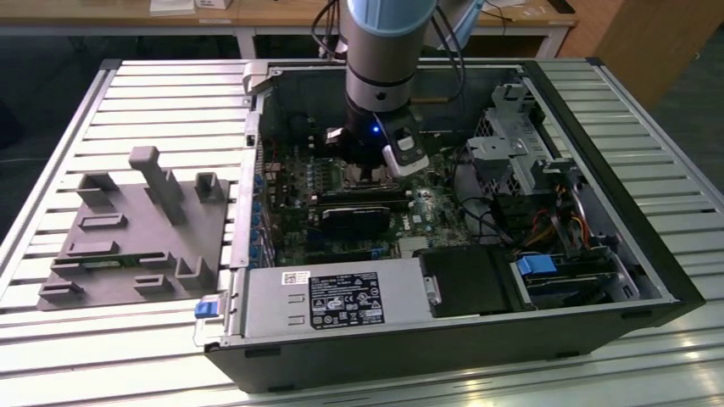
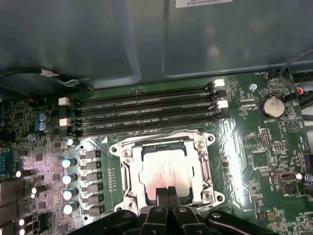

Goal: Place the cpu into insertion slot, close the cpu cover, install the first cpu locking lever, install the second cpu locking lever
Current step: 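Install the second cpu locking lever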

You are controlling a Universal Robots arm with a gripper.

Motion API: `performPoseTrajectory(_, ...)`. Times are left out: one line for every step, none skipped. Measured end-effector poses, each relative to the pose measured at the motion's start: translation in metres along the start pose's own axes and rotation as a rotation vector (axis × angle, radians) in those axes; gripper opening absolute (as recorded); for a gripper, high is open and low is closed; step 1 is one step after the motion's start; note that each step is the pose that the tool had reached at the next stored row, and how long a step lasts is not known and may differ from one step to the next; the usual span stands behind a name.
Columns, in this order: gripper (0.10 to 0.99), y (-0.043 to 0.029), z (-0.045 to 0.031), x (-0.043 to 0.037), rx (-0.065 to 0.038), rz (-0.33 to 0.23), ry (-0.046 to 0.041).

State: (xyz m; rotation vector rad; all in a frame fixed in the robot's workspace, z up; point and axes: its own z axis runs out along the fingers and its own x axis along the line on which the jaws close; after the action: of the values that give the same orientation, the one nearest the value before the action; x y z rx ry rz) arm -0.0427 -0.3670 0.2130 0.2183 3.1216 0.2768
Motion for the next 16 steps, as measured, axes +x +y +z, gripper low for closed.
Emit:
performPoseTrajectory(0.102,0.0017,0.0003,0.0000,0.005,0.000,-0.0006)
performPoseTrajectory(0.102,0.0036,0.0007,0.0000,0.010,0.000,-0.0013)
performPoseTrajectory(0.102,0.0053,0.0009,-0.0001,0.015,0.000,-0.0018)
performPoseTrajectory(0.102,0.0070,0.0012,-0.0001,0.019,0.000,-0.0024)
performPoseTrajectory(0.102,0.0085,0.0015,0.0000,0.023,0.000,-0.0029)
performPoseTrajectory(0.102,0.0099,0.0017,-0.0001,0.028,0.000,-0.0033)
performPoseTrajectory(0.102,0.0114,0.0020,0.0000,0.031,0.000,-0.0038)
performPoseTrajectory(0.102,0.0130,0.0023,0.0000,0.035,0.000,-0.0043)
performPoseTrajectory(0.102,0.0147,0.0027,0.0001,0.038,0.000,-0.0048)
performPoseTrajectory(0.102,0.0162,0.0029,0.0002,0.042,0.000,-0.0051)
performPoseTrajectory(0.102,0.0177,0.0031,0.0003,0.044,0.000,-0.0056)
performPoseTrajectory(0.102,0.0190,0.0034,0.0005,0.047,0.000,-0.0059)
performPoseTrajectory(0.102,0.0198,0.0035,0.0006,0.049,0.000,-0.0062)
performPoseTrajectory(0.102,0.0199,0.0035,0.0005,0.049,-0.001,-0.0062)
performPoseTrajectory(0.102,0.0199,0.0035,0.0005,0.049,-0.001,-0.0062)
performPoseTrajectory(0.102,0.0200,0.0031,0.0006,0.050,-0.001,-0.0061)
